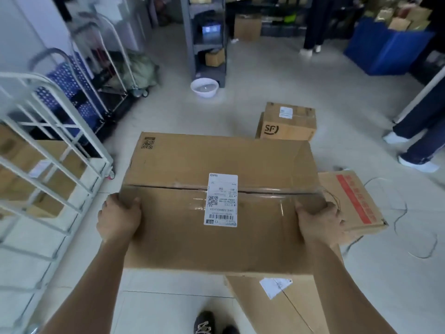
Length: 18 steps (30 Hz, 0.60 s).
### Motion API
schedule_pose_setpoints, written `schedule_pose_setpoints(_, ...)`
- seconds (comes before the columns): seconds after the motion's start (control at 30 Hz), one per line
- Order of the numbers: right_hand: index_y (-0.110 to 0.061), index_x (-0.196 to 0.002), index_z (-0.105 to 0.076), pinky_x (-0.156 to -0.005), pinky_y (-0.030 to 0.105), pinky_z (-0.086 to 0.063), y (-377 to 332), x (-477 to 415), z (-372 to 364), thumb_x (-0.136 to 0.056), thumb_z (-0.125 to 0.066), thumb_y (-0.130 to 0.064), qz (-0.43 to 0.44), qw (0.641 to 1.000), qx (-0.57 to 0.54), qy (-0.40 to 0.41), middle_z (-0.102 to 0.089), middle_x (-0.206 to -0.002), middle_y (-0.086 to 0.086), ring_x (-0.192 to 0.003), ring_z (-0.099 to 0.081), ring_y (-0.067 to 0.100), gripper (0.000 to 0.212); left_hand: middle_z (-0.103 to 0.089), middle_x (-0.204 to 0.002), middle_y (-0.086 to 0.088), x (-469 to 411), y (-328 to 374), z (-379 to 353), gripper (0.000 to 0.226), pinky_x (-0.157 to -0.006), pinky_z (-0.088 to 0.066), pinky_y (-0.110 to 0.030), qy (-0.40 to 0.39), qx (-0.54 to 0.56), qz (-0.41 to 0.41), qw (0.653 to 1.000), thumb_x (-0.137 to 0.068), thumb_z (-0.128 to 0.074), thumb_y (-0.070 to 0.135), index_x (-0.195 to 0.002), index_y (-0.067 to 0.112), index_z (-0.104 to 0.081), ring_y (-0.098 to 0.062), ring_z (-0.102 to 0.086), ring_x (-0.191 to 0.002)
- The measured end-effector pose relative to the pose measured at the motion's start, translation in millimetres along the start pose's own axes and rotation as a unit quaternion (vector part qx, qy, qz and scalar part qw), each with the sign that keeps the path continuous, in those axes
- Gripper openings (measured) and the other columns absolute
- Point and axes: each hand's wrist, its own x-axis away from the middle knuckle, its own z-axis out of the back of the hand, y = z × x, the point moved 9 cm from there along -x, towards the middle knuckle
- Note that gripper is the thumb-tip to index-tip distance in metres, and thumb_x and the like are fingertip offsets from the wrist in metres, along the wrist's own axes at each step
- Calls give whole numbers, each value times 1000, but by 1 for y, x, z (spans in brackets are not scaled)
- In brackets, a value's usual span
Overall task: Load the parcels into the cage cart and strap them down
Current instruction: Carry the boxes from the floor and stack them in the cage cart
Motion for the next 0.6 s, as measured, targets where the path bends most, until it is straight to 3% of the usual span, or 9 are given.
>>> schedule_pose_setpoints(0.3, 0, -137, -42, -107, 51, -29, -162, 81, -43, -81, -70, -45, 164, 985, -12, -49, -42, -143, 23, -131, -36, 42, 77, -55, -127, -21, -23, -96, 145, 59, -97, -43, -53, 118, 18, 94, 988, -89, -56, 44, -131, 5, -44, -43, -48, -119)
schedule_pose_setpoints(0.6, -1, -126, -51, -102, 46, -34, -306, 193, -110, -79, -73, -45, 251, 962, -42, -97, -50, -135, 21, -127, -43, 39, 67, -54, -130, -21, -60, -194, 282, 63, -99, -42, -47, 205, 52, 158, 965, -88, -57, 47, -132, 4, -45, -40, -48, -121)
